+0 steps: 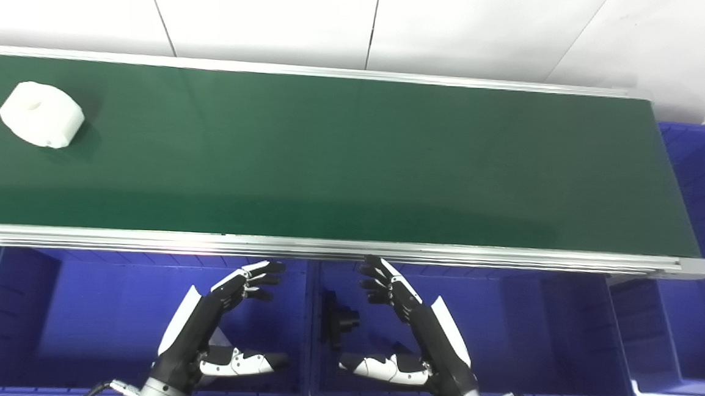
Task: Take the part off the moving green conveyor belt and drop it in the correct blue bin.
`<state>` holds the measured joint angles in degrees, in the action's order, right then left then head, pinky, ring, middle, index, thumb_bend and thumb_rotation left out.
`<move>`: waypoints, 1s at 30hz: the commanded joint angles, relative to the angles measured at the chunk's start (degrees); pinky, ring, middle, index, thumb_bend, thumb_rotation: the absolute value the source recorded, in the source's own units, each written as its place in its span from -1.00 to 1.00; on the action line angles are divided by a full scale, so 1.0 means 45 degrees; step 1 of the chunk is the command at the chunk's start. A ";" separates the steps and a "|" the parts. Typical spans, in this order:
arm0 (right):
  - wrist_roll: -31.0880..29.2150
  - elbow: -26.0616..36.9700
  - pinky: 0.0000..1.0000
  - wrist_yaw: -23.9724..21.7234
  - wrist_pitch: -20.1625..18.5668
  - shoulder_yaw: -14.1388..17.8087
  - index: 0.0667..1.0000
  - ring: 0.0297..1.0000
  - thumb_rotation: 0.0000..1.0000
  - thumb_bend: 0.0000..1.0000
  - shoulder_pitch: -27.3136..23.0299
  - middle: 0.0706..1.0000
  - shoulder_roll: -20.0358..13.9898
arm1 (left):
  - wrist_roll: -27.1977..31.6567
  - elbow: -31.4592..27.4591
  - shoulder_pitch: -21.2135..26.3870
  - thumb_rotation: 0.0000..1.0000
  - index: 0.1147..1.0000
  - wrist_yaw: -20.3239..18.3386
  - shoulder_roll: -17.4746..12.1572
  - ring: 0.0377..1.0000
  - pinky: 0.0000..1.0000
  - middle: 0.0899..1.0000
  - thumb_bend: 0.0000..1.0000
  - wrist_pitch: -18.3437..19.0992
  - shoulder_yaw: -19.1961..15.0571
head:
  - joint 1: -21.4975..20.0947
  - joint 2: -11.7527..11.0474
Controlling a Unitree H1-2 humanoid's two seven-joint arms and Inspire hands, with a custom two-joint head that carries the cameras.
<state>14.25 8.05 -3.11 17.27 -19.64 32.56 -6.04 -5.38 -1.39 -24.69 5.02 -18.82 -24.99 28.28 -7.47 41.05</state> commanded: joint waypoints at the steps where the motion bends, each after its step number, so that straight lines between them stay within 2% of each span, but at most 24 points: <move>1: -0.0111 0.0134 0.55 0.0097 0.0813 -0.0053 0.82 0.66 -0.53 0.51 0.0035 0.73 0.0111 | 0.0058 -0.0150 0.0044 -0.36 0.49 0.0072 -0.0126 0.54 0.36 0.65 0.47 -0.0430 0.0026 | 0.0004 0.0014; 20: 0.0261 -0.0217 0.54 0.0294 0.0999 -0.0007 0.80 0.67 -0.63 0.48 -0.0128 0.74 0.0136 | -0.0017 0.0080 0.0168 -0.37 0.47 0.0306 -0.0158 0.53 0.36 0.63 0.49 -0.0430 0.0109 | 0.0108 -0.0173; 30: 0.0338 -0.0119 0.56 0.0377 0.0701 0.0110 0.80 0.70 -0.63 0.48 -0.0081 0.75 0.0144 | -0.0085 0.0275 0.0287 -0.37 0.45 0.0613 -0.0101 0.49 0.32 0.62 0.52 -0.0430 0.0311 | 0.0186 -0.0318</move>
<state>16.15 6.42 -1.87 18.47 -19.19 31.68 -5.75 -5.32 0.85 -23.61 6.48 -18.95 -24.99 29.58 -6.68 39.64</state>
